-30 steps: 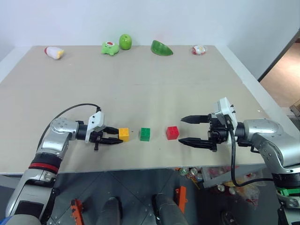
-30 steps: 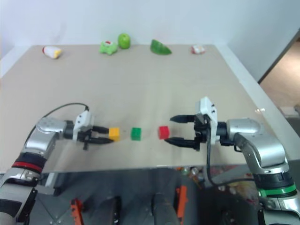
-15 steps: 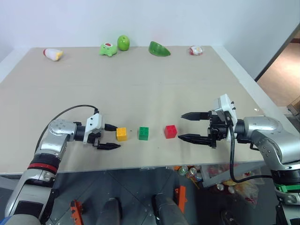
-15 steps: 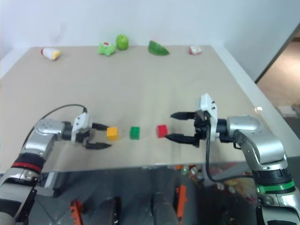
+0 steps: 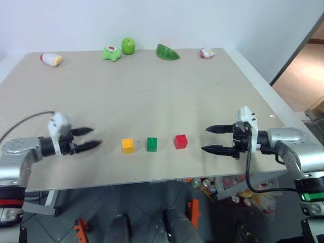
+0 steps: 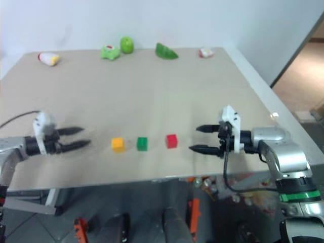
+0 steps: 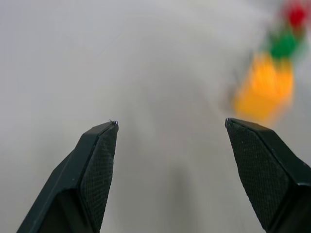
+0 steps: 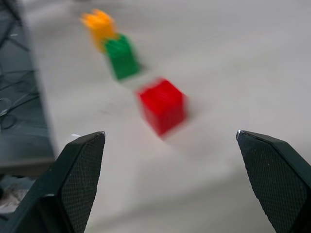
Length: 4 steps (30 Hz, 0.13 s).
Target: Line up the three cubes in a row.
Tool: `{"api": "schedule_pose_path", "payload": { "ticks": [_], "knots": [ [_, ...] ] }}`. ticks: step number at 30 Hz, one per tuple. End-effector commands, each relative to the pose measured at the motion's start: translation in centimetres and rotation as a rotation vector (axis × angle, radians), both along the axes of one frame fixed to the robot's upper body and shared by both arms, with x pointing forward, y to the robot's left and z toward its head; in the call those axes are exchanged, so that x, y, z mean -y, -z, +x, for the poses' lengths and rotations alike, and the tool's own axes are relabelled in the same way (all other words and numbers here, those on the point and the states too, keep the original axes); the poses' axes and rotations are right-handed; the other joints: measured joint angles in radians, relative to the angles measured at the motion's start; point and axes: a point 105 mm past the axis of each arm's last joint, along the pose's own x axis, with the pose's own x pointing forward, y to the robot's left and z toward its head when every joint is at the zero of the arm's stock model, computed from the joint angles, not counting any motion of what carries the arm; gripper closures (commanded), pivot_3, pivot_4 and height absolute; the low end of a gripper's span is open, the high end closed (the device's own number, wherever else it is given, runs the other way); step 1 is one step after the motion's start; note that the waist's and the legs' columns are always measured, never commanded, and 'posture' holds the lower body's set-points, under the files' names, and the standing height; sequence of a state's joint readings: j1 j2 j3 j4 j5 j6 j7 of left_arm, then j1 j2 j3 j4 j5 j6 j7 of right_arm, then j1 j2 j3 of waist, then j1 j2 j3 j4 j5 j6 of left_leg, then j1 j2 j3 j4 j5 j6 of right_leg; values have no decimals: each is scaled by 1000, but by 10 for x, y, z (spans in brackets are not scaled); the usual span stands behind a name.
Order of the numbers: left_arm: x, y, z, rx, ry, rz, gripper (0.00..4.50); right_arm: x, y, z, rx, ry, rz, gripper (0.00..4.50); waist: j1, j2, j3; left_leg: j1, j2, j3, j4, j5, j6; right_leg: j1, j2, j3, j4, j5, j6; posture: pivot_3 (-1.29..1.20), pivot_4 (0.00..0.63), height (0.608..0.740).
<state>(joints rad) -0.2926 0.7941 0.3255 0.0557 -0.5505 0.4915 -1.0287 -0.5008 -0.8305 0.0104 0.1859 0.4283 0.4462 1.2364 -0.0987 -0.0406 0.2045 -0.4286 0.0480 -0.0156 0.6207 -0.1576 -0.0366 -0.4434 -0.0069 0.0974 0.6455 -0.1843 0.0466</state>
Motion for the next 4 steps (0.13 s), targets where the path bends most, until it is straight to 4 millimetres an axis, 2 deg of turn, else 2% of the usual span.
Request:
{"api": "schedule_pose_path", "payload": {
  "ticks": [1, 4],
  "knots": [
    [2, -10, -17, 18, -57, -82, 836, 6, -4, 10, 34, 29, 3, 0, -1, 0, 0, 0, 0, 1, 0, 0, -1, 0, 0, 1, 0, 0, 0, 0, 150, 733],
    [7, -5, -28, -2, -74, -118, 836, 8, -1, 15, 32, 41, 9, 0, -2, 0, 0, 1, 0, 2, -1, -2, -1, 0, 0, 1, 0, -1, 1, 0, 150, 733]
  ]
}}
